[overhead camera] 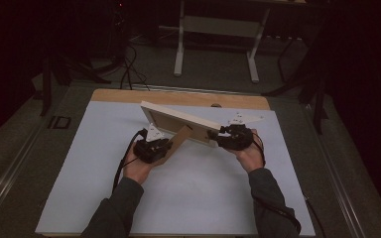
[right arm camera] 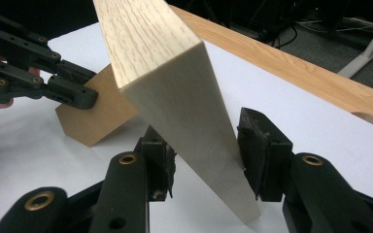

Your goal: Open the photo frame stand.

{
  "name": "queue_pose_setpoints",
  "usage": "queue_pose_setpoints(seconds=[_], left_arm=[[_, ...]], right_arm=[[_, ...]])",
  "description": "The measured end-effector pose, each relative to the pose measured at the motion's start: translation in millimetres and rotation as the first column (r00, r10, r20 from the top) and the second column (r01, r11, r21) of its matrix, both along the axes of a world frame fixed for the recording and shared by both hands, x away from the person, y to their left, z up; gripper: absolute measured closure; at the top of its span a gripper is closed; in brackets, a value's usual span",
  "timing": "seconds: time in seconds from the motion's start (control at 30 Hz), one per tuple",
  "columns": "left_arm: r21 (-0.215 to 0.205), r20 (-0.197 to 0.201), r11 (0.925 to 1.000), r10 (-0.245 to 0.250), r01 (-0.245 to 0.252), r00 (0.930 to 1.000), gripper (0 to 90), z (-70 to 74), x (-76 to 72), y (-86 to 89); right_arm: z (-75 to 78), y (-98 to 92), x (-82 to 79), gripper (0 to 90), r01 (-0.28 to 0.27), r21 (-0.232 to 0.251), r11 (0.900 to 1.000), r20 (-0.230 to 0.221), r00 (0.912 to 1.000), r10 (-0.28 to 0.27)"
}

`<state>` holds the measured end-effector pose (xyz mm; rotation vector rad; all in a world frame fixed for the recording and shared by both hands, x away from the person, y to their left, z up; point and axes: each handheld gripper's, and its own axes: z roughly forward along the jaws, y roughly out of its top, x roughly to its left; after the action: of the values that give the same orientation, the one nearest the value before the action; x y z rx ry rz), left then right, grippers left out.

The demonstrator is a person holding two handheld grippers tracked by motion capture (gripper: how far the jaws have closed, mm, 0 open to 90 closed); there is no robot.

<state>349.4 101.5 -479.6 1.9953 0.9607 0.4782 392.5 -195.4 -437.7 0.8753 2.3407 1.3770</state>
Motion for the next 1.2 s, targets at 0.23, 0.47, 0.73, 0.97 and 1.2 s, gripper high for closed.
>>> queue_pose_setpoints(seconds=[0.23,0.47,0.73,0.97,1.2], left_arm=[[-0.024,0.002,0.9997,-0.007,0.007,1.0,65.6,4.3,-1.3,6.0],[-0.065,0.002,0.9979,-0.01,0.01,1.0,60.2,8.0,-2.2,13.0],[-0.087,-0.006,0.9962,-0.008,0.008,1.0,59.4,10.6,-2.7,21.1],[-0.104,0.003,0.9944,0.017,-0.017,0.9998,58.4,13.2,-3.7,29.6],[-0.114,0.015,0.9929,0.035,-0.033,0.9993,58.8,16.6,-6.1,37.3]], right_arm=[[-0.8,-0.7,-1.9,57.0,-0.002,0.001,1.0,-0.001,1.0,0.002],[-1.6,-4.1,-4.3,55.9,0.002,0.013,1.0,-0.002,1.0,-0.002],[-4.2,-14.0,-6.8,52.4,0.011,0.03,1.0,-0.023,0.9997,-0.011],[-9.4,-22.1,-10.2,52.3,0.012,0.04,0.999,-0.053,0.9985,-0.01],[-15.2,-26.4,-16.4,51.7,0.008,0.038,0.999,-0.077,0.9971,-0.005]])
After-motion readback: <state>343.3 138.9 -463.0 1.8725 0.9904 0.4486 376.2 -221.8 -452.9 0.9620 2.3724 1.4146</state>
